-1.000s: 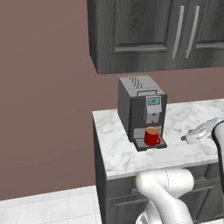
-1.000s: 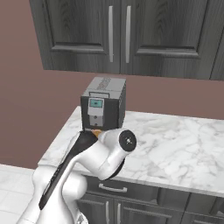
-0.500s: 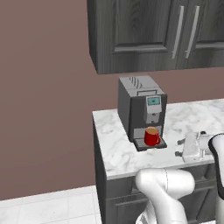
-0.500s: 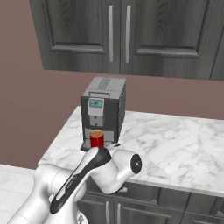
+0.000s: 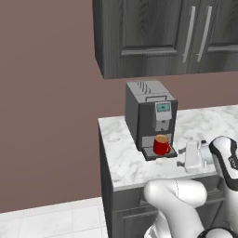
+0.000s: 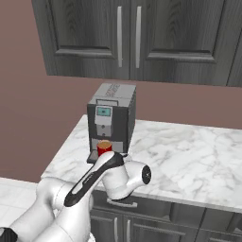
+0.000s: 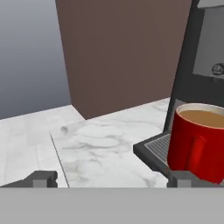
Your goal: Pick up the brewed coffee from the coffee machine and place it next to the breakfast plate on the dining counter.
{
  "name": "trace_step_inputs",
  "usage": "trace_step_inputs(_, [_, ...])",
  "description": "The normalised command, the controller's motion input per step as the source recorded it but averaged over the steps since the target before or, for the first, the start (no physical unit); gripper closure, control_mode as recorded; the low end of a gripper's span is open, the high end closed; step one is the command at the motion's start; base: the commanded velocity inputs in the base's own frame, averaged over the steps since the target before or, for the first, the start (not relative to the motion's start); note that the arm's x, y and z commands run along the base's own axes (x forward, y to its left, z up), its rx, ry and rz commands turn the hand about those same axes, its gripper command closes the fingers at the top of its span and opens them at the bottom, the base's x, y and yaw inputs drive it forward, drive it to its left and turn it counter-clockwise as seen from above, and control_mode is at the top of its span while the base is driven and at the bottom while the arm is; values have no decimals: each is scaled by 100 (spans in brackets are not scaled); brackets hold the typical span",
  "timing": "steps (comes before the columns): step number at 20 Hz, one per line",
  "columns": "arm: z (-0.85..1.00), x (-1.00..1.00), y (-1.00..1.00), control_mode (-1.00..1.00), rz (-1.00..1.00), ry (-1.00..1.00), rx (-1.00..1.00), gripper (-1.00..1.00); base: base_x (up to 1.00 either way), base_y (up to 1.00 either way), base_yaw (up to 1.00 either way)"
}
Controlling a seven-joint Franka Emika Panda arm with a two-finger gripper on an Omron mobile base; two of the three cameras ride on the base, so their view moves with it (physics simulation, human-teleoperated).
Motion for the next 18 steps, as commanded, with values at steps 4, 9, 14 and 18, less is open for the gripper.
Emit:
trace_step_inputs(4, [-9, 30, -10, -100, 0, 3, 0, -100, 0, 0, 0])
trace_step_inputs(9, [-8, 36, -1, -100, 0, 0, 0, -100, 0, 0, 0])
trace_step_inputs(14, [-11, 23, 0, -100, 0, 1, 0, -100, 0, 0, 0])
trace_step_inputs(18, [-13, 20, 0, -100, -3, 0, 0, -100, 0, 0, 0])
